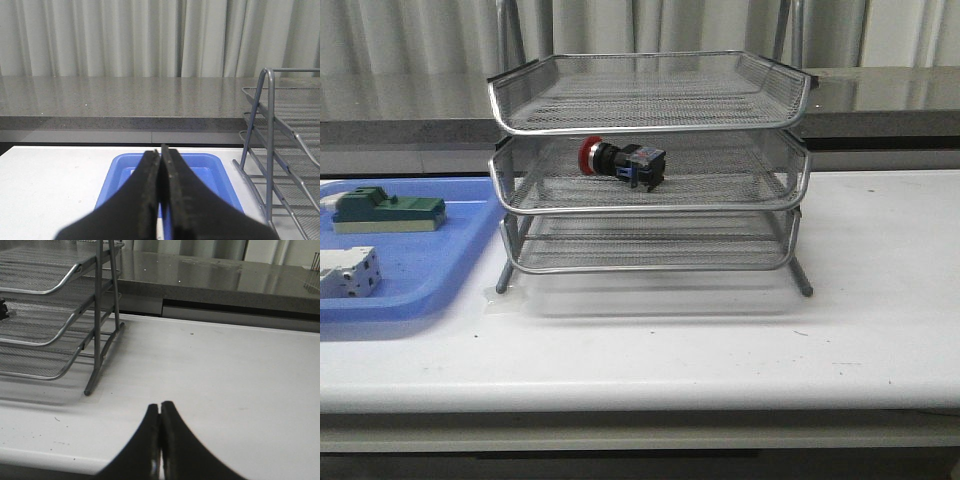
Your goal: Place button on rack with both arms
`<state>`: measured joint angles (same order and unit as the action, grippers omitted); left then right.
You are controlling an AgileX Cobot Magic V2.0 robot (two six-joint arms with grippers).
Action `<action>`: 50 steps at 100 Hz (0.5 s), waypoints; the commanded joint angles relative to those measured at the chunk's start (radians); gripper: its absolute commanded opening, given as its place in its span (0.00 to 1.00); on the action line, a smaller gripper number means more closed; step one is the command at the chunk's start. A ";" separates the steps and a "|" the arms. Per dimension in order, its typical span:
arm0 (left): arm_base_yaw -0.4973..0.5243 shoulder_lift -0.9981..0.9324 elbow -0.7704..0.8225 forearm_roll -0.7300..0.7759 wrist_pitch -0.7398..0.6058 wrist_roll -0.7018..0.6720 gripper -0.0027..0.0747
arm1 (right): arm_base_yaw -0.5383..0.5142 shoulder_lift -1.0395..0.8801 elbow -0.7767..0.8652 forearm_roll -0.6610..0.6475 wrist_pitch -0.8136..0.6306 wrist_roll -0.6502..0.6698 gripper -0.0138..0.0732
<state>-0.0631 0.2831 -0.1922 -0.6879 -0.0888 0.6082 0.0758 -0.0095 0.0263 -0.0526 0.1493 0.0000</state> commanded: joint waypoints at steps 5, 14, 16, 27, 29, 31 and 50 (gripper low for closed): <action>0.001 0.007 -0.031 0.001 -0.063 0.001 0.01 | -0.007 -0.018 0.002 0.000 -0.083 -0.009 0.05; 0.001 0.007 -0.031 0.001 -0.063 0.001 0.01 | -0.007 -0.018 0.002 0.000 -0.083 -0.009 0.05; 0.001 0.007 -0.031 0.001 -0.063 0.001 0.01 | -0.007 -0.018 0.002 0.000 -0.083 -0.009 0.05; 0.001 0.007 -0.031 0.001 -0.063 0.001 0.01 | -0.007 -0.018 0.002 0.000 -0.083 -0.009 0.05; 0.001 0.007 -0.031 0.001 -0.063 0.001 0.01 | -0.007 -0.018 0.002 0.000 -0.083 -0.009 0.05; 0.001 0.007 -0.031 0.001 -0.063 0.001 0.01 | -0.007 -0.018 0.002 0.000 -0.083 -0.009 0.05; 0.001 0.007 -0.031 0.174 -0.031 -0.053 0.01 | -0.007 -0.018 0.002 0.000 -0.083 -0.009 0.05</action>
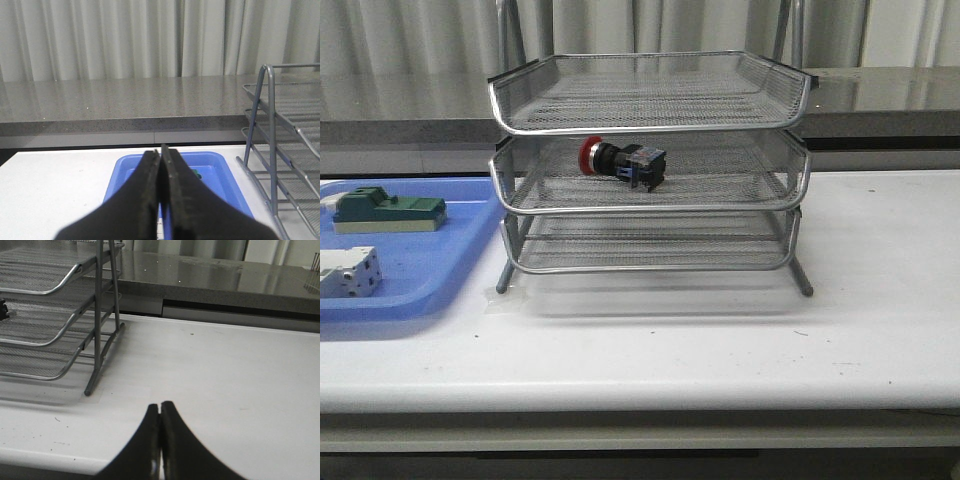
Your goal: Place button on rack with both arms
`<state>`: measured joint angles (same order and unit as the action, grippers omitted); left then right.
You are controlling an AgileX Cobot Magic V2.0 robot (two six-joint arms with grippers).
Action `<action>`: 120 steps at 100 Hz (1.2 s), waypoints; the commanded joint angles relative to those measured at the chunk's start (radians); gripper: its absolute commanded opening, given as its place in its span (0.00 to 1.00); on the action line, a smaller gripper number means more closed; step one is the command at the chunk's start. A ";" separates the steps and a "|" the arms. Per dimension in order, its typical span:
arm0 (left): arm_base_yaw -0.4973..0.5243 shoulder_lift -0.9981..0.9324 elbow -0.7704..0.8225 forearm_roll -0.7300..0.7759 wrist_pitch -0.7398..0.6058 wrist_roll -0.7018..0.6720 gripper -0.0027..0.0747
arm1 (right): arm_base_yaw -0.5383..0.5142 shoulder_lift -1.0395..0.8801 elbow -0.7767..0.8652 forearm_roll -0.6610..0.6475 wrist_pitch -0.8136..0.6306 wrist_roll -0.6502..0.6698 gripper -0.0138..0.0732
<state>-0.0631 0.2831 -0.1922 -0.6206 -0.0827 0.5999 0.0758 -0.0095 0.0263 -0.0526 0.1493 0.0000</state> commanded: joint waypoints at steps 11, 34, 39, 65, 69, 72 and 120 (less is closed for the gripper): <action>0.001 0.007 -0.031 0.342 0.012 -0.248 0.01 | -0.007 -0.018 0.002 0.000 -0.083 -0.009 0.05; 0.004 -0.050 -0.011 0.541 0.060 -0.442 0.01 | -0.007 -0.018 0.002 0.000 -0.083 -0.009 0.05; 0.004 -0.078 0.007 0.573 0.060 -0.479 0.01 | -0.007 -0.018 0.002 0.000 -0.083 -0.009 0.05; 0.012 -0.221 0.139 0.646 0.060 -0.600 0.01 | -0.007 -0.018 0.002 0.000 -0.083 -0.009 0.05; 0.018 -0.239 0.155 0.646 0.060 -0.600 0.01 | -0.007 -0.018 0.002 0.000 -0.083 -0.009 0.05; 0.030 -0.249 0.165 0.646 0.060 -0.600 0.01 | -0.007 -0.018 0.002 0.000 -0.083 -0.009 0.05; 0.080 -0.320 0.230 0.702 0.074 -0.706 0.01 | -0.007 -0.018 0.002 0.000 -0.083 -0.009 0.05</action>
<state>0.0143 -0.0046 0.0038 0.0705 0.0553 -0.0884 0.0758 -0.0095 0.0263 -0.0526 0.1471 0.0000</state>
